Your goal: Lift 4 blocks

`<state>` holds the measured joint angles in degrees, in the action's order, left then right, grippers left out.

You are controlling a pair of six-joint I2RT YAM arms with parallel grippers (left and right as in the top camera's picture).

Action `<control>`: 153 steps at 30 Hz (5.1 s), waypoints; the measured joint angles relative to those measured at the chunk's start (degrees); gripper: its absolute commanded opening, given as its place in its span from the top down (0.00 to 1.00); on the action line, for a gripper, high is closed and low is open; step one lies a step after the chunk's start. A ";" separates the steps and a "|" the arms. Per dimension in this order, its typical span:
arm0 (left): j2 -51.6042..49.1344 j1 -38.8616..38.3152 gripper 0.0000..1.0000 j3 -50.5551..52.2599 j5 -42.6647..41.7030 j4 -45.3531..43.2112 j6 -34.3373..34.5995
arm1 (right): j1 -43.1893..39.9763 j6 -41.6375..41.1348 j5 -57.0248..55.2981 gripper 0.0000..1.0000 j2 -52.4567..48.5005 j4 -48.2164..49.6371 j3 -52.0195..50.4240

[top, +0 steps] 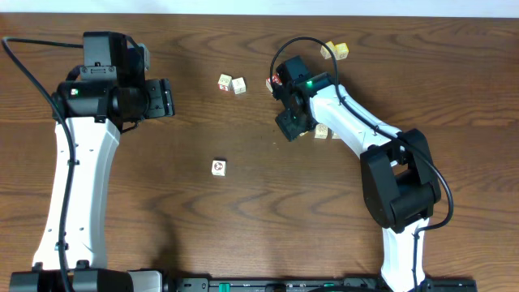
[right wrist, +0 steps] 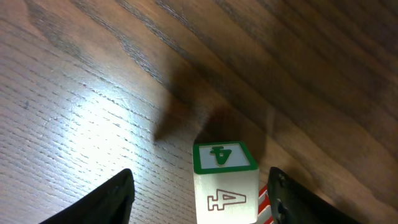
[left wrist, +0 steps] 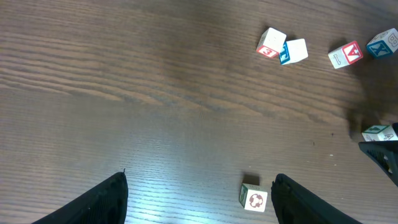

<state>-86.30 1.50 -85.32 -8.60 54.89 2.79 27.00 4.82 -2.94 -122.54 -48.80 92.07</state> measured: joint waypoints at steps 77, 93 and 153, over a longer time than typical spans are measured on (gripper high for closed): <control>0.00 0.00 0.25 0.00 0.00 0.00 0.00 | -0.52 -36.96 -1.88 0.68 0.00 0.52 -2.73; 0.00 0.00 0.25 0.00 0.00 0.00 0.00 | -0.52 -39.82 -2.03 0.74 0.00 0.68 -2.73; 0.00 0.00 0.25 0.00 0.00 0.00 0.00 | -1.07 -40.15 -0.52 0.50 0.00 0.15 -2.73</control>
<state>-86.30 1.50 -85.32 -8.60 54.89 2.79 25.93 -35.33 -3.46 -122.54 -48.64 89.34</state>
